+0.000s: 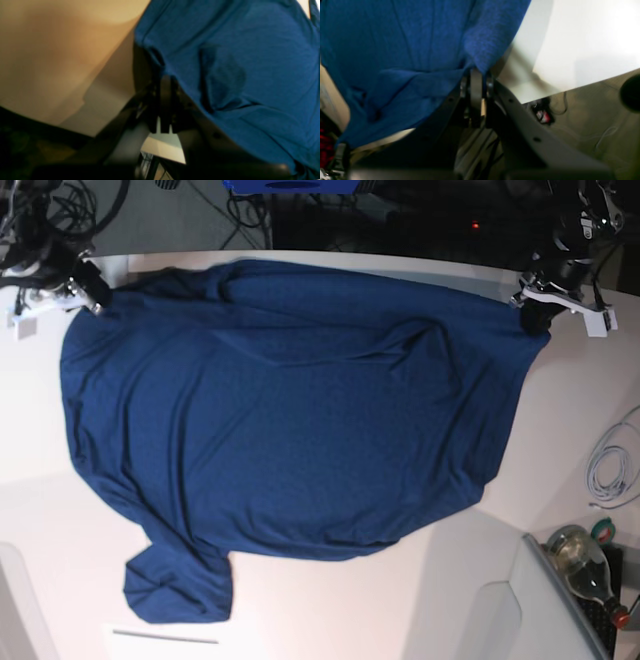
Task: Layout the t-shirt on the table in an organized manner, then fold the t-shirt properly
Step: 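Lift the held shirt edge with both grippers and drag it back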
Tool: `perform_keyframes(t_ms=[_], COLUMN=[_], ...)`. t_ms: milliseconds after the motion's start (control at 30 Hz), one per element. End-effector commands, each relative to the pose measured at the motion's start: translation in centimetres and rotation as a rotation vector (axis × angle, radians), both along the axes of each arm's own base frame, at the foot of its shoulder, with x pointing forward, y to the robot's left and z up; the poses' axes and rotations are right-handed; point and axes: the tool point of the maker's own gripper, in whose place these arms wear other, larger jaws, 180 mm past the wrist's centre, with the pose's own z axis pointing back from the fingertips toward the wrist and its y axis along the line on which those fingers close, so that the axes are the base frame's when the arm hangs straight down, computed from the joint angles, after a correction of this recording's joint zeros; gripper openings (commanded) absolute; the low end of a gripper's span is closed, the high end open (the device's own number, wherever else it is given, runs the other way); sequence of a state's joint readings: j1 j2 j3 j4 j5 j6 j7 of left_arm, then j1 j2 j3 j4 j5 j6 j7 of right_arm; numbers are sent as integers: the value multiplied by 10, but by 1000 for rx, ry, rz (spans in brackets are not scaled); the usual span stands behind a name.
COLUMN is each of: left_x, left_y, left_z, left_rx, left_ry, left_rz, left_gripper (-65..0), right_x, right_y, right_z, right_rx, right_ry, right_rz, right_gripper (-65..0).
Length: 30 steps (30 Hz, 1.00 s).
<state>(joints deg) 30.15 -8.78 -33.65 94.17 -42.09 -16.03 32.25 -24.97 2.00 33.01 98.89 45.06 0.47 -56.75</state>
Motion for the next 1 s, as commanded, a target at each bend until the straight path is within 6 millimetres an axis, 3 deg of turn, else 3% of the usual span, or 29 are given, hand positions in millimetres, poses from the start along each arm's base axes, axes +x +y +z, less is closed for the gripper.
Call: perform_keyframes(t_ms=[0,233,433,567,733,833,967], left_x=[13,40,67,79,87,90,97], left_y=[4,-5,-9,-7,2,24,27], left_z=[13,14,23,14,0,-1,-10], left_rx=[14,-30,-55,-89,-129,-142,-170], left_ry=[-50,-30,-91,-91,-75,-92,-79], left_rz=[-2,-41,-29,-4,45,124,143], left_gripper=[-650,-650,-650,-650,-650,-650,-650], right_x=[14,48,76,93,119,128,135], right_y=[-3,2,0,-4,-15,-21,-23], right_z=[11,24,13,9,20,9,-10], right_rx=[-2,50,105,132,124,154,203], right_ry=[-44,-67,-54,-43,-83,-44,19], right_rz=[-5,-30,-80,-112,-110,-137,-167], right_gripper=[-650,-650,-650,-650,-650,-650,-650])
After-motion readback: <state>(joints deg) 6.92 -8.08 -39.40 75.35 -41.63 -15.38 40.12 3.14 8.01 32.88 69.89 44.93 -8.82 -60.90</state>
